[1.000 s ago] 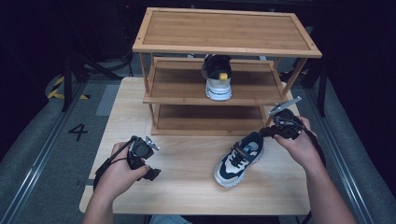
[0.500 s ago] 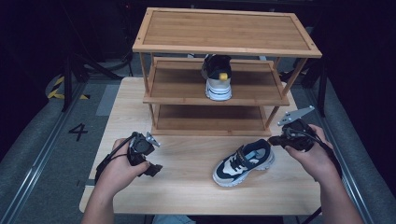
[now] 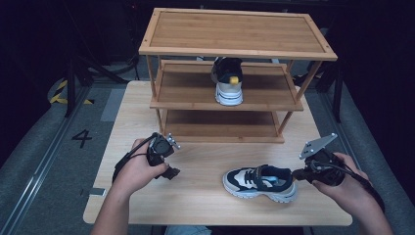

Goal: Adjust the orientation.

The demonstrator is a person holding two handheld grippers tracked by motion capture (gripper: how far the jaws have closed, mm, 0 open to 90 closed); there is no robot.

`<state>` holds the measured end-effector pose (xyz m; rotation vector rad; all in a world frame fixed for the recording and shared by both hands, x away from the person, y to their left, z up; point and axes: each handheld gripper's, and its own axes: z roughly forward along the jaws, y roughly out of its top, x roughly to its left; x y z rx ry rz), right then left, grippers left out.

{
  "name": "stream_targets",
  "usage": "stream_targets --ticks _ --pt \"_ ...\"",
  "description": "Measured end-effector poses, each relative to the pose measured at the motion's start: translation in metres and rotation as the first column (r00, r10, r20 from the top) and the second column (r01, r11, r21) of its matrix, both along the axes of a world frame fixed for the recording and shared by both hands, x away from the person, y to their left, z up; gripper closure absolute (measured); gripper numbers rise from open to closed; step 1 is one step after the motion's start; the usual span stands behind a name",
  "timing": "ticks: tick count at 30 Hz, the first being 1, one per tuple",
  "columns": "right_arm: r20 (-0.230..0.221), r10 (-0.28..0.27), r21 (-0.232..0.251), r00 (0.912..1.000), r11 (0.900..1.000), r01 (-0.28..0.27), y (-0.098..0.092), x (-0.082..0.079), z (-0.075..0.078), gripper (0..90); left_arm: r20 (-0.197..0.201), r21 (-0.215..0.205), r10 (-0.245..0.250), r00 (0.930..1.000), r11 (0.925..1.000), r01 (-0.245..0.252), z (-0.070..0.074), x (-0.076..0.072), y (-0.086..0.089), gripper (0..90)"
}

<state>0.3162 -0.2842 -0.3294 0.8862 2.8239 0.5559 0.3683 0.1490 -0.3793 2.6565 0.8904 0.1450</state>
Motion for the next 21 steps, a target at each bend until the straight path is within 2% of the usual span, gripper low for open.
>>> stream_targets --ticks 6,7,8,9,10,12,13,14,18,21 --pt "-0.045 0.018 -0.052 0.9988 0.998 -0.020 0.002 -0.002 -0.008 89.1 -0.002 -0.007 -0.012 0.9999 0.9999 0.012 0.000 0.002 -0.001 25.3" --pt "-0.051 0.013 -0.063 0.9986 0.998 -0.016 0.001 -0.001 -0.009 86.1 0.001 -0.006 -0.012 0.9999 0.9999 0.012 0.000 0.002 -0.001 25.2" --pt "-0.051 0.013 -0.063 0.9986 0.998 -0.016 0.001 -0.001 -0.009 86.1 0.002 -0.005 -0.014 0.9999 0.9999 0.014 0.000 0.002 -0.001 25.2" --pt "-0.044 0.009 -0.048 0.9990 0.999 -0.011 0.000 -0.001 -0.008 80.3 0.000 -0.014 -0.006 1.0000 0.9999 0.006 0.000 0.001 0.000 25.0" --pt "-0.044 0.009 -0.048 0.9990 0.999 -0.011 0.000 -0.001 -0.008 80.3 0.000 -0.014 -0.006 1.0000 0.9999 0.006 0.000 0.001 0.000 25.0" --pt "-0.025 0.010 -0.029 0.9996 1.000 -0.010 -0.001 -0.001 -0.006 70.6 0.004 -0.012 -0.001 1.0000 0.9999 0.001 0.000 0.000 0.002 24.8" --pt "0.011 0.012 -0.012 0.9999 1.000 -0.011 0.000 0.000 -0.003 65.0 0.005 -0.017 0.000 1.0000 0.9999 0.000 -0.001 -0.001 0.003 24.5" --pt "0.011 0.012 -0.012 0.9999 1.000 -0.011 0.000 0.000 -0.003 65.0 0.005 -0.017 0.000 1.0000 0.9999 0.000 -0.001 -0.001 0.003 24.5" --pt "0.070 0.031 0.011 0.9971 0.999 -0.032 0.008 0.008 -0.003 56.8 0.004 -0.012 0.019 0.9998 0.9998 -0.019 -0.002 -0.006 0.008 24.5" --pt "0.087 0.052 0.028 0.9948 0.998 -0.055 0.018 0.016 -0.008 54.9 0.009 -0.011 0.030 0.9995 0.9995 -0.030 -0.003 -0.010 0.014 24.4"
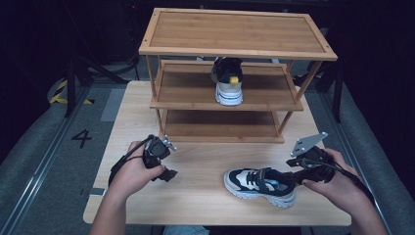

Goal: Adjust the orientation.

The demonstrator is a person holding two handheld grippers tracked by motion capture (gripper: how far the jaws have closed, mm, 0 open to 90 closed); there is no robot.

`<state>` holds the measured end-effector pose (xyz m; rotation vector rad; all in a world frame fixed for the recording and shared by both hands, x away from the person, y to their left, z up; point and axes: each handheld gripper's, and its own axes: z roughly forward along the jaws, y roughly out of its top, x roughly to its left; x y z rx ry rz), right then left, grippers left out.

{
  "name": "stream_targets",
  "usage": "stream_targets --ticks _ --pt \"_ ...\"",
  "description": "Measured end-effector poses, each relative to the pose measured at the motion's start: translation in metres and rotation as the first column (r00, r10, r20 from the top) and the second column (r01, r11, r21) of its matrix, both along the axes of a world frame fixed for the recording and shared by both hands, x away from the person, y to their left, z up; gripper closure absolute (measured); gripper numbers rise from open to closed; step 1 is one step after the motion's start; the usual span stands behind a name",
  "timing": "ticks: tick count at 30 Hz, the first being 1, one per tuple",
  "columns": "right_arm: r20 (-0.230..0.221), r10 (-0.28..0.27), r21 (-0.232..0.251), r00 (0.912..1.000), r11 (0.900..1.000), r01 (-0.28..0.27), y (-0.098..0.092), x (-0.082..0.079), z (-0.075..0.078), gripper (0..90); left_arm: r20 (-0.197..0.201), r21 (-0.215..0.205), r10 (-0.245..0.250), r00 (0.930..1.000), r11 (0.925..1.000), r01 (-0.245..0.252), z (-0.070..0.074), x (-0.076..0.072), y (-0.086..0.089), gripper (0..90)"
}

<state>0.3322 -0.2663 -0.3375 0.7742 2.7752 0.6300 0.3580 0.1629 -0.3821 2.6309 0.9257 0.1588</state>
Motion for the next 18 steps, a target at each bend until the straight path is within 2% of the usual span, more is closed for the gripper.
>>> stream_targets --ticks 2,7,11,18 --pt "-0.016 0.026 -0.003 0.9995 1.000 -0.026 0.009 0.010 -0.008 55.4 0.012 0.003 0.022 0.9997 0.9998 -0.022 -0.001 -0.005 0.009 24.3" --pt "-0.055 0.069 -0.024 0.9961 0.997 -0.070 0.020 0.022 -0.021 57.7 0.020 -0.003 0.053 0.9984 0.9986 -0.053 -0.001 -0.012 0.018 24.3" --pt "-0.087 0.104 -0.066 0.9907 0.992 -0.110 0.029 0.029 -0.034 59.2 0.017 -0.004 0.071 0.9973 0.9975 -0.071 -0.001 -0.018 0.026 24.2" --pt "-0.108 0.140 -0.106 0.9842 0.983 -0.152 0.040 0.036 -0.048 63.8 0.021 -0.002 0.085 0.9961 0.9964 -0.085 -0.002 -0.022 0.033 24.2"
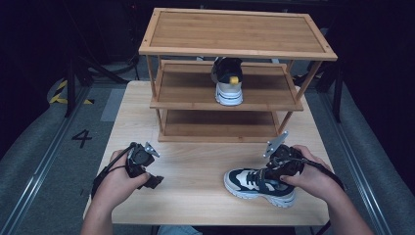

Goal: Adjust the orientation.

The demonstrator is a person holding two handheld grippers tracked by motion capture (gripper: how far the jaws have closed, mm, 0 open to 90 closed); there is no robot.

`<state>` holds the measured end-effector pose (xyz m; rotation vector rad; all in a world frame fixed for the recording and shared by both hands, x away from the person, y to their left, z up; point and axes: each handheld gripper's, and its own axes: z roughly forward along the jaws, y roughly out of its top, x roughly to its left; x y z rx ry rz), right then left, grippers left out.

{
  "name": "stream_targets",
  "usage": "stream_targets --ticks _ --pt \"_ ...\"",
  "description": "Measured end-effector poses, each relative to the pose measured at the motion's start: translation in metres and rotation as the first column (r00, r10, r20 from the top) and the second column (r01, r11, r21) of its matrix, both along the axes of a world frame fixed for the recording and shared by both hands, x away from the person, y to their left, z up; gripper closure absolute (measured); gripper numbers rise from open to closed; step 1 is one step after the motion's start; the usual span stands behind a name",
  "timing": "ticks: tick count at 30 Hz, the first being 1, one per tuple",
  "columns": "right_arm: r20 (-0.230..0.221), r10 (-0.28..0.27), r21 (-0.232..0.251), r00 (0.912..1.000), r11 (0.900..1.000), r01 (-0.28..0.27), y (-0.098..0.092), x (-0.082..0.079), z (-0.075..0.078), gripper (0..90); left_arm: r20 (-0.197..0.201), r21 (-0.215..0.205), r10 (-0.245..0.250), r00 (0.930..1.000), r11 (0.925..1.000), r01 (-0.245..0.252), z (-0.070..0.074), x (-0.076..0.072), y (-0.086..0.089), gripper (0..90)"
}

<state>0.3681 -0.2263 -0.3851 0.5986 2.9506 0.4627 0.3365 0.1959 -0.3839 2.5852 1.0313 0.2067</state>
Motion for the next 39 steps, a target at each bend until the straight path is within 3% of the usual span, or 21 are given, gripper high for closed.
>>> stream_targets --ticks 6,14,16,19,22,26,27,32,36,39 --pt "0.009 0.019 -0.018 0.9998 1.000 -0.018 0.000 -0.001 -0.003 73.4 -0.003 0.000 -0.002 1.0000 1.0000 0.002 -0.001 0.001 -0.001 24.1" --pt "0.025 0.017 -0.023 0.9995 1.000 -0.016 -0.002 -0.001 -0.001 75.4 -0.005 -0.010 -0.008 1.0000 0.9999 0.007 -0.002 0.002 -0.002 23.9" --pt "0.029 0.008 -0.026 0.9995 1.000 -0.008 -0.004 0.000 0.000 75.5 -0.007 -0.006 -0.009 0.9999 0.9999 0.009 -0.002 0.002 -0.003 23.8" --pt "0.029 -0.070 -0.011 0.9971 0.997 0.071 -0.012 0.005 0.003 75.8 -0.011 -0.004 -0.015 0.9998 0.9999 0.015 -0.003 0.003 -0.004 23.8" --pt "0.041 -0.151 0.006 0.9876 0.988 0.151 -0.022 0.011 0.005 76.0 -0.010 -0.007 -0.019 0.9998 0.9998 0.019 -0.003 0.002 -0.005 23.8" --pt "0.043 -0.249 0.018 0.9675 0.968 0.249 -0.035 0.020 0.005 75.9 -0.011 -0.001 -0.016 0.9998 0.9999 0.016 -0.003 0.002 -0.006 23.7" --pt "0.052 -0.284 0.008 0.9575 0.959 0.284 -0.038 0.025 0.003 75.9 -0.011 -0.002 -0.014 0.9998 0.9999 0.014 -0.003 0.002 -0.006 23.8" --pt "0.055 -0.354 -0.009 0.9337 0.935 0.355 -0.047 0.035 -0.004 74.0 -0.013 0.009 -0.029 0.9995 0.9995 0.029 -0.002 0.003 -0.007 23.7" --pt "0.022 -0.366 0.027 0.9303 0.930 0.365 -0.049 0.035 -0.002 65.2 -0.016 -0.007 -0.020 0.9997 0.9998 0.020 -0.003 0.003 -0.008 23.8" --pt "0.031 -0.367 0.044 0.9297 0.930 0.366 -0.052 0.032 0.002 61.8 -0.017 -0.005 -0.032 0.9993 0.9995 0.032 -0.003 0.006 -0.009 23.7"
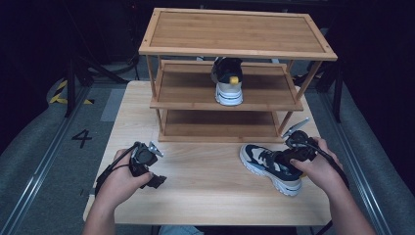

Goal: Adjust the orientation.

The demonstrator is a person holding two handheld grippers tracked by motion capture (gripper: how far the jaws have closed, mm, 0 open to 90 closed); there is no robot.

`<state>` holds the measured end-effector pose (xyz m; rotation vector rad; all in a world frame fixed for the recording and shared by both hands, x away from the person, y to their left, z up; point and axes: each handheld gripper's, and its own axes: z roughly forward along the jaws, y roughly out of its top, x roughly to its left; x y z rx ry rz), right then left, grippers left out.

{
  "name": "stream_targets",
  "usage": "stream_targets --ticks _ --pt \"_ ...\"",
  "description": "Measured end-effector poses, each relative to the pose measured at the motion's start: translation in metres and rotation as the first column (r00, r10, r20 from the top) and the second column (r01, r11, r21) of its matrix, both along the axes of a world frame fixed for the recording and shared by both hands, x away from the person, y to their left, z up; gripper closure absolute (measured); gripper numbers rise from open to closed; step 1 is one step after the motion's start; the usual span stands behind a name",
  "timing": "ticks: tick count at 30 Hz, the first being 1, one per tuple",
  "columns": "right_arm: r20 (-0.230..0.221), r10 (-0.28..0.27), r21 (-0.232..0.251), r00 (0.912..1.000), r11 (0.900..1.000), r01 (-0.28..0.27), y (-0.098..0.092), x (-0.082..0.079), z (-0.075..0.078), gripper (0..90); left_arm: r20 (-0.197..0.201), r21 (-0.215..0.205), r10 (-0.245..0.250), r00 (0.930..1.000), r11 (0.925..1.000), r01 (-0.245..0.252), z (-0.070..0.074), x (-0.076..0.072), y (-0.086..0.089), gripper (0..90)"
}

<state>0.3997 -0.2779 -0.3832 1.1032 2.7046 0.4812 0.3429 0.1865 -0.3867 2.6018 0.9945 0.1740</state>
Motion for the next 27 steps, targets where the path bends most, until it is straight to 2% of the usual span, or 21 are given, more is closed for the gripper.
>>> stream_targets --ticks 3,4,9,11,15,20,21,23,27 --pt "0.036 -0.010 0.040 0.9993 0.999 0.008 -0.009 -0.011 0.014 58.3 -0.009 0.002 -0.013 0.9999 0.9999 0.013 -0.001 0.006 -0.002 23.6" --pt "0.036 -0.010 0.040 0.9993 0.999 0.008 -0.009 -0.011 0.014 58.3 -0.009 0.002 -0.013 0.9999 0.9999 0.013 -0.001 0.006 -0.002 23.6" --pt "0.066 -0.010 0.096 0.9978 0.995 0.004 -0.025 -0.037 0.037 59.4 -0.022 -0.002 -0.032 0.9992 0.9995 0.032 -0.002 0.014 -0.010 23.6" --pt "0.053 -0.009 0.099 0.9986 0.995 0.004 -0.029 -0.044 0.042 59.4 -0.022 -0.003 -0.039 0.9990 0.9992 0.039 -0.002 0.017 -0.013 23.5" --pt "-0.012 -0.013 0.075 0.9998 0.997 0.014 -0.041 -0.057 0.045 61.1 -0.024 -0.007 -0.059 0.9979 0.9982 0.059 -0.001 0.022 -0.020 23.5" --pt "-0.053 -0.037 0.064 0.9979 0.997 0.040 -0.047 -0.061 0.040 64.7 -0.027 -0.005 -0.071 0.9971 0.9975 0.070 -0.001 0.026 -0.026 23.4" --pt "-0.059 -0.036 0.062 0.9976 0.997 0.040 -0.047 -0.061 0.038 66.1 -0.024 -0.004 -0.087 0.9959 0.9962 0.087 -0.001 0.027 -0.028 23.4" --pt "-0.073 -0.027 0.065 0.9970 0.997 0.032 -0.046 -0.060 0.033 75.3 -0.023 -0.008 -0.093 0.9954 0.9957 0.093 0.000 0.028 -0.029 23.4" --pt "-0.071 -0.014 0.069 0.9974 0.997 0.019 -0.044 -0.060 0.033 83.5 -0.027 -0.008 -0.084 0.9961 0.9964 0.084 0.000 0.029 -0.029 23.4"
